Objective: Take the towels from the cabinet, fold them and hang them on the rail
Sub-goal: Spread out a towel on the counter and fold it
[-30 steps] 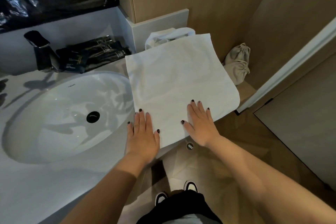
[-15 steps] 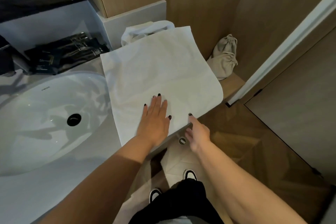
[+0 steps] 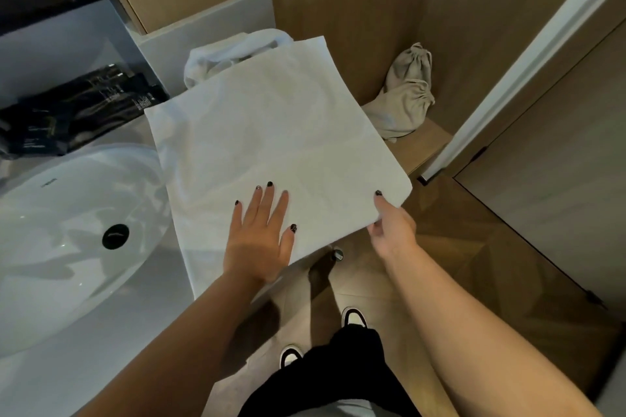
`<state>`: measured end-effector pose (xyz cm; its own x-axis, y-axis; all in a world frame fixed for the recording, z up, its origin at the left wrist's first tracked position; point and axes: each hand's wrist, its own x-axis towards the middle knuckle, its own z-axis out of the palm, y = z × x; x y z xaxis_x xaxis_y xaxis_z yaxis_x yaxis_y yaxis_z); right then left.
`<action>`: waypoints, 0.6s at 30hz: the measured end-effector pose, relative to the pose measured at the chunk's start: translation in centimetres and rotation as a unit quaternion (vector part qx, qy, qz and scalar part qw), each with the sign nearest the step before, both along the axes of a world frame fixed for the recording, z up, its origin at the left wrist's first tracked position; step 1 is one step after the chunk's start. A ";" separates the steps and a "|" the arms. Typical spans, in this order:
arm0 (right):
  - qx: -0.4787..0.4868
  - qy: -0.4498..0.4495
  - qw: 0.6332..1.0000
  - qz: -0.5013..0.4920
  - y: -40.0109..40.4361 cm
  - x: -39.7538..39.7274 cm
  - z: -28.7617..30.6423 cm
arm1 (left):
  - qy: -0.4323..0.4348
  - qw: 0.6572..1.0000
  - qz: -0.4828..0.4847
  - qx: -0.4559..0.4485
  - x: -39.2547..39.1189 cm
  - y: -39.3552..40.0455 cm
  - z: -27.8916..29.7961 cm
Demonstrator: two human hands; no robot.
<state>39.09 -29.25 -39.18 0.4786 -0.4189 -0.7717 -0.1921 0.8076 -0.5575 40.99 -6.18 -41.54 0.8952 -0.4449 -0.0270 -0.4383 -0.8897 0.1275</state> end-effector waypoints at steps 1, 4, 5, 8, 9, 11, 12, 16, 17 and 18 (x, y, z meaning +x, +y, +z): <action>-0.027 0.008 1.000 -0.004 -1.0 0.1 0.1 | -0.003 1.000 -0.005 -0.010 0.0 -0.1 0.1; -0.096 0.032 0.995 0.002 -4.0 0.1 0.3 | -0.014 1.000 -0.011 -0.012 0.0 0.0 0.0; -0.113 0.033 0.993 0.012 -4.7 0.1 0.5 | -0.014 1.000 -0.013 -0.009 0.0 0.1 0.0; -0.165 0.015 0.983 0.076 -6.1 0.0 1.0 | -0.003 1.000 -0.009 -0.005 0.0 -0.2 0.0; -0.182 0.008 0.978 0.103 -6.3 0.0 1.1 | 0.002 1.000 0.001 0.000 -0.1 -0.5 0.1; -0.225 0.000 0.959 0.172 -6.8 0.0 1.8 | 0.001 0.999 0.043 0.008 0.0 -1.7 0.7; -0.250 -0.001 0.945 0.211 -7.0 0.0 2.1 | 0.004 0.998 0.067 0.012 0.2 -2.5 1.1; -0.322 -0.013 0.884 0.340 -8.5 -0.1 2.7 | 0.010 0.998 0.059 0.011 1.2 -6.0 1.9; -0.336 -0.010 0.864 0.376 -8.9 -0.2 2.7 | 0.010 0.998 0.054 0.014 1.3 -6.6 1.7; -0.352 -0.002 0.840 0.413 -9.2 -0.2 2.7 | 0.015 0.998 0.054 0.023 1.3 -7.0 1.3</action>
<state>38.84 -38.48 -36.47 0.8328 -0.2941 -0.4691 -0.5211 -0.1301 -0.8435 42.27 -13.22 -40.26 0.9366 -0.3431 -0.0715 -0.3358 -0.9369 0.0974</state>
